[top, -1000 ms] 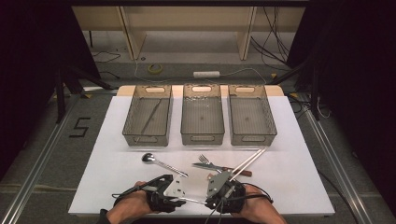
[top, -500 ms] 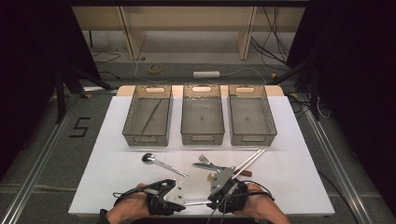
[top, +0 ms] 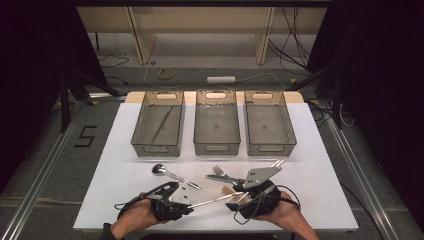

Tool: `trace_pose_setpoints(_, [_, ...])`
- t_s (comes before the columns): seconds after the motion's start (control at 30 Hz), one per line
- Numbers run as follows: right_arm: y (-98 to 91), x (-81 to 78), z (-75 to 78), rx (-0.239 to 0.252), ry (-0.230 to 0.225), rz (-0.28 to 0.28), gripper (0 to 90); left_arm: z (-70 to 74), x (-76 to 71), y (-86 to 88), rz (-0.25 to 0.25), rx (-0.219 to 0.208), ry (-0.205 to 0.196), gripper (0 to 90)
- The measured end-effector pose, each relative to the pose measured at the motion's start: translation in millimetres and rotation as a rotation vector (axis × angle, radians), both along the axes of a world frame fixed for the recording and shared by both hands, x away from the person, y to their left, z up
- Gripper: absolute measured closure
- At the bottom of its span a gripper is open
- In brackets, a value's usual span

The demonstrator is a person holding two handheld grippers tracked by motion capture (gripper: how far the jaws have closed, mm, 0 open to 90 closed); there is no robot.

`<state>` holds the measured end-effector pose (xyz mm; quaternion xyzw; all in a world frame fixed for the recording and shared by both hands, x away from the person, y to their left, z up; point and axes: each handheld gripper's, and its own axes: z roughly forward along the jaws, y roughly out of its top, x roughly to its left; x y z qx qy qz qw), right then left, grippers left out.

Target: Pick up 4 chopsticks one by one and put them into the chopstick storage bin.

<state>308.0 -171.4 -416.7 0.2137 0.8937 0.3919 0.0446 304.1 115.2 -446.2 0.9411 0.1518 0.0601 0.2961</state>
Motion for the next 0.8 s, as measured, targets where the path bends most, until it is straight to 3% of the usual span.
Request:
trace_pose_setpoints(0.2, [-14.8,-2.5,-0.1,0.041,-0.033,-0.096,37.3,4.7,9.5,11.9,0.146,-0.054,-0.007,85.2])
trace_pose_setpoints(0.4, [-27.6,-0.9,-1.6,0.079,-0.041,-0.18,34.3,8.7,16.6,23.8,0.245,-0.116,-0.01,85.2])
trace_pose_setpoints(0.8, [-40.2,-2.7,-6.1,0.09,-0.042,-0.251,32.6,14.1,33.7,48.0,0.435,-0.175,0.001,85.1])
